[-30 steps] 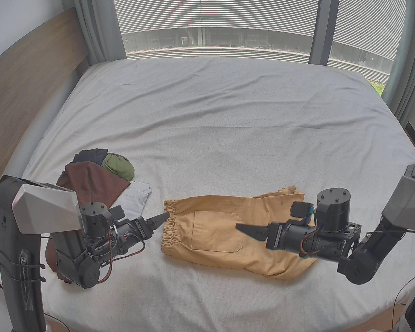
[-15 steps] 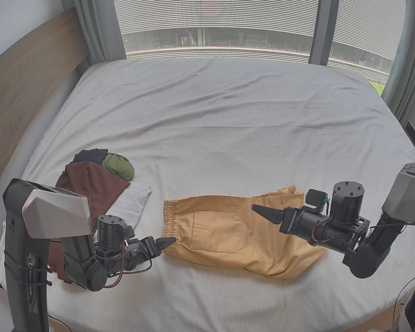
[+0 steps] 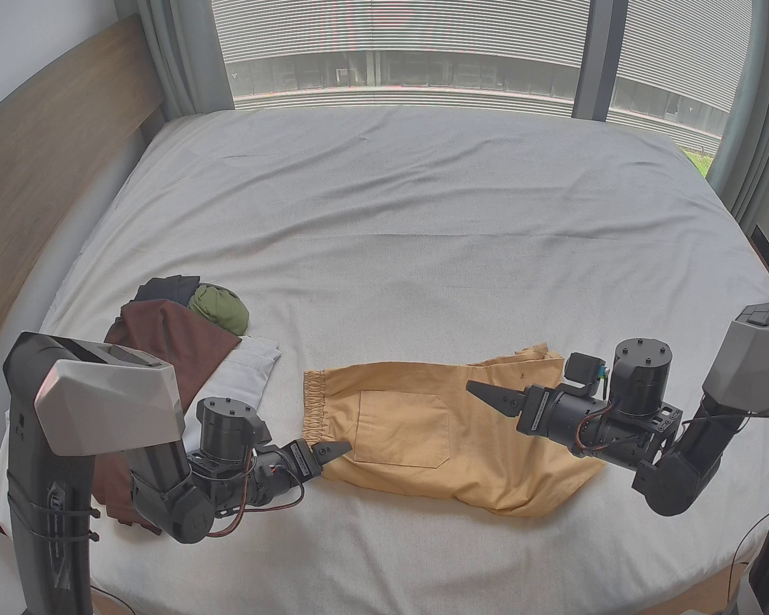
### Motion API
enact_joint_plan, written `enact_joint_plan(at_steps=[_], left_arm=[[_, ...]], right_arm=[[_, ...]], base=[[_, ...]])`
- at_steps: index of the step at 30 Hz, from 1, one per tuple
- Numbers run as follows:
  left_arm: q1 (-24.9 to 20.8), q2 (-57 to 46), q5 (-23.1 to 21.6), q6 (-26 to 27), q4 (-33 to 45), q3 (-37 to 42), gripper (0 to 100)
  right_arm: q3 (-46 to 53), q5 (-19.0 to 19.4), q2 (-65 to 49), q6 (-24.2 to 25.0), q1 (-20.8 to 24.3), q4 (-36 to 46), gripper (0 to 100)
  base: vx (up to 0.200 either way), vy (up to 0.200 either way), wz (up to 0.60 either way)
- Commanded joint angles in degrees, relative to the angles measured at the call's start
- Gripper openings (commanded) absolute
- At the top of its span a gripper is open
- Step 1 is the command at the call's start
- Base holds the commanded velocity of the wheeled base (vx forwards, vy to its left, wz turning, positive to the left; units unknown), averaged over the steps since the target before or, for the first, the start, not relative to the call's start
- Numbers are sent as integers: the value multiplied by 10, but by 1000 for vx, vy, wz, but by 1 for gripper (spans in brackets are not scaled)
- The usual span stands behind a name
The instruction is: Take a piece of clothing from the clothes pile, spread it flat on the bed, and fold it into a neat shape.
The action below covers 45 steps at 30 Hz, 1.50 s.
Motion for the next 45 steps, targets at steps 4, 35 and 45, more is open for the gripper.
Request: enact_joint_plan(at_steps=[4, 35, 45], left_arm=[[-14, -33, 2, -2, 111, -45, 100], [-16, -42, 33, -19, 278, -148, 100], [-16, -42, 39, -12, 345, -187, 100]], right_arm=[[0, 0, -1, 0, -1, 0, 100], [2, 1, 1, -1, 6, -2, 100], [2, 1, 1, -1, 7, -4, 100]], base=[[0, 0, 0], [0, 0, 0], [0, 0, 0]])
